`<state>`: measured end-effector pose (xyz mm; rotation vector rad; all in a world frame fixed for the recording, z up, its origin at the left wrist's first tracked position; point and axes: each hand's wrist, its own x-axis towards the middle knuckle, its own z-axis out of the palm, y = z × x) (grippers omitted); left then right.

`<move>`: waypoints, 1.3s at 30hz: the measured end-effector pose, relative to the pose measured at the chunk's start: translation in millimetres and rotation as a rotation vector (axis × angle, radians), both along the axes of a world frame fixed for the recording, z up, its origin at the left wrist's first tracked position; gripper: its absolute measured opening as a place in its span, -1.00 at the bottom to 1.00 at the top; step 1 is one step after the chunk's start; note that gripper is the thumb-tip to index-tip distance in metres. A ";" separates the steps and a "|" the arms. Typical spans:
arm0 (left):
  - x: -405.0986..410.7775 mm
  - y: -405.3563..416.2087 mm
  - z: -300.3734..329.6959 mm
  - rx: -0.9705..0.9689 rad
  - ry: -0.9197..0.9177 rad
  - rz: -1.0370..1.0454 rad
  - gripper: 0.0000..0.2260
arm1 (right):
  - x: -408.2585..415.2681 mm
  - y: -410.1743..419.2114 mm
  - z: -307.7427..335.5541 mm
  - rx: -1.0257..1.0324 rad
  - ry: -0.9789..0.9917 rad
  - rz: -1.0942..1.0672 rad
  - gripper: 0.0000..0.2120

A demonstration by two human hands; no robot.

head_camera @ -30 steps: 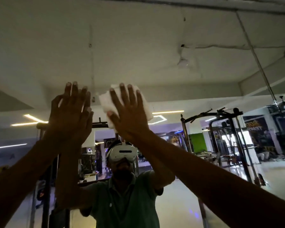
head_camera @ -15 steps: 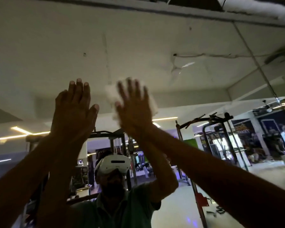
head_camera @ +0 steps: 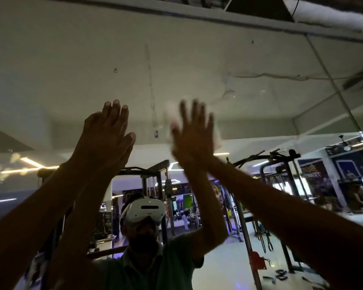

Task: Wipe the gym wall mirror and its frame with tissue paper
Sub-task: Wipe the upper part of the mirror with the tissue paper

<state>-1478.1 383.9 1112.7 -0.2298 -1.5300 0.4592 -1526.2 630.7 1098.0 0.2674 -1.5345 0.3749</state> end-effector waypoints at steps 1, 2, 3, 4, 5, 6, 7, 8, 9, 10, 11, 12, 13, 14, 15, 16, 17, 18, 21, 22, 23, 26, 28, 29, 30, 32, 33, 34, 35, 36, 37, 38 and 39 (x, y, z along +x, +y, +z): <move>0.9 -0.5 -0.1 -0.005 0.002 0.002 -0.38 | 2.9 -7.5 -27.3 0.180 0.011 0.022 -0.29; 6.1 0.5 -0.9 -0.016 -0.002 -0.003 -0.38 | 2.2 -2.3 -42.3 0.312 0.044 0.037 -0.31; 12.4 0.6 -1.2 -0.034 0.000 -0.016 -0.37 | -2.1 12.2 -41.9 0.386 0.073 0.039 -0.31; 16.6 1.1 -1.8 -0.048 -0.005 -0.035 -0.36 | -7.3 28.8 -29.6 0.384 0.083 0.008 -0.30; 22.9 1.3 -2.4 -0.052 -0.005 -0.055 -0.35 | -11.0 47.4 -10.0 0.320 0.061 -0.024 -0.28; 25.4 0.9 -3.5 -0.049 -0.013 -0.063 -0.35 | -13.3 66.6 12.8 0.193 0.011 -0.051 -0.25; 24.6 -1.1 -3.2 -0.054 -0.018 -0.066 -0.34 | -13.2 84.9 33.0 0.036 -0.069 -0.046 -0.21; 24.4 -0.7 -4.2 -0.053 -0.016 -0.071 -0.33 | -11.4 97.5 48.5 -0.105 -0.134 -0.025 -0.17; 22.9 0.7 -5.7 -0.054 -0.006 -0.079 -0.32 | -11.3 99.0 56.3 -0.205 -0.162 -0.014 -0.12; 21.5 2.6 -6.3 -0.055 0.003 -0.090 -0.31 | -9.8 87.8 56.2 -0.231 -0.163 -0.025 -0.08; 20.1 5.0 -7.0 -0.052 0.005 -0.102 -0.31 | -6.3 68.0 49.1 -0.189 -0.124 -0.044 -0.08; 19.8 7.2 -7.2 -0.038 0.000 -0.104 -0.31 | -1.9 43.3 35.5 -0.091 -0.053 -0.036 -0.15; 18.0 7.5 -6.7 -0.025 -0.002 -0.100 -0.31 | 2.4 18.3 18.5 0.030 0.023 -0.008 -0.22; 17.2 7.9 -7.0 -0.011 -0.005 -0.094 -0.31 | 4.8 -4.2 -0.1 0.154 0.074 0.016 -0.26; 16.9 6.9 -6.3 -0.009 0.002 -0.091 -0.32 | 7.7 -20.2 -15.8 0.262 0.092 0.040 -0.27; 17.1 6.0 -6.7 -0.018 0.004 -0.088 -0.32 | 7.9 -26.7 -23.9 0.335 0.098 0.061 -0.27; 17.0 3.8 -6.7 -0.036 0.005 -0.089 -0.32 | 6.4 -24.5 -23.9 0.381 0.097 0.071 -0.27; 18.1 2.2 -7.8 -0.058 0.006 -0.093 -0.32 | 3.6 -16.5 -18.1 0.394 0.087 0.072 -0.27; 19.6 -7.8 -8.2 -0.082 -0.021 -0.110 -0.27 | -4.3 26.3 24.7 0.194 0.034 0.088 -0.17; 20.6 -8.2 -8.7 -0.068 -0.036 -0.126 -0.25 | -5.4 45.9 40.1 0.064 -0.010 0.102 -0.10; 21.6 -6.5 -9.6 -0.060 -0.026 -0.150 -0.24 | -6.5 63.3 52.8 -0.055 -0.048 0.116 -0.06; 13.3 3.5 -16.1 -0.063 0.052 -0.182 -0.30 | -1.7 60.8 56.5 -0.100 -0.104 0.004 -0.13; -1.4 -0.1 -16.3 -0.037 0.072 -0.144 -0.36 | 6.2 17.6 24.4 0.086 -0.026 -0.039 -0.23; -6.6 -4.7 -14.3 -0.022 0.070 -0.116 -0.37 | 7.4 -2.9 5.2 0.201 0.024 -0.019 -0.29; -6.4 -7.5 -12.7 -0.017 0.060 -0.093 -0.37 | 7.5 -17.3 -11.2 0.310 0.042 0.006 -0.33; 0.7 -8.6 -10.3 -0.046 0.036 -0.101 -0.35 | 5.1 -13.9 -14.6 0.459 0.072 0.002 -0.36; 8.0 -7.0 -10.2 -0.064 0.032 -0.124 -0.33 | 1.7 -2.3 -3.0 0.460 0.086 -0.019 -0.37; 14.7 -4.8 -11.4 -0.083 0.032 -0.145 -0.31 | -1.7 12.4 12.2 0.405 0.071 -0.046 -0.35; 19.9 -3.5 -12.5 -0.099 0.039 -0.159 -0.30 | -5.9 30.3 30.4 0.308 0.034 -0.078 -0.32; 23.4 -3.1 -13.8 -0.103 0.042 -0.158 -0.29 | -8.1 49.6 47.5 0.185 -0.025 -0.092 -0.30; 20.6 -5.2 -13.9 -0.104 0.036 -0.137 -0.30 | -10.7 67.9 61.3 0.058 -0.083 -0.074 -0.30; 16.9 -7.5 -12.6 -0.096 0.022 -0.107 -0.31 | -13.7 78.6 70.2 -0.057 -0.116 -0.029 -0.30; 11.6 -10.5 -10.5 -0.077 0.011 -0.076 -0.33 | -12.3 77.3 71.5 -0.135 -0.134 0.005 -0.30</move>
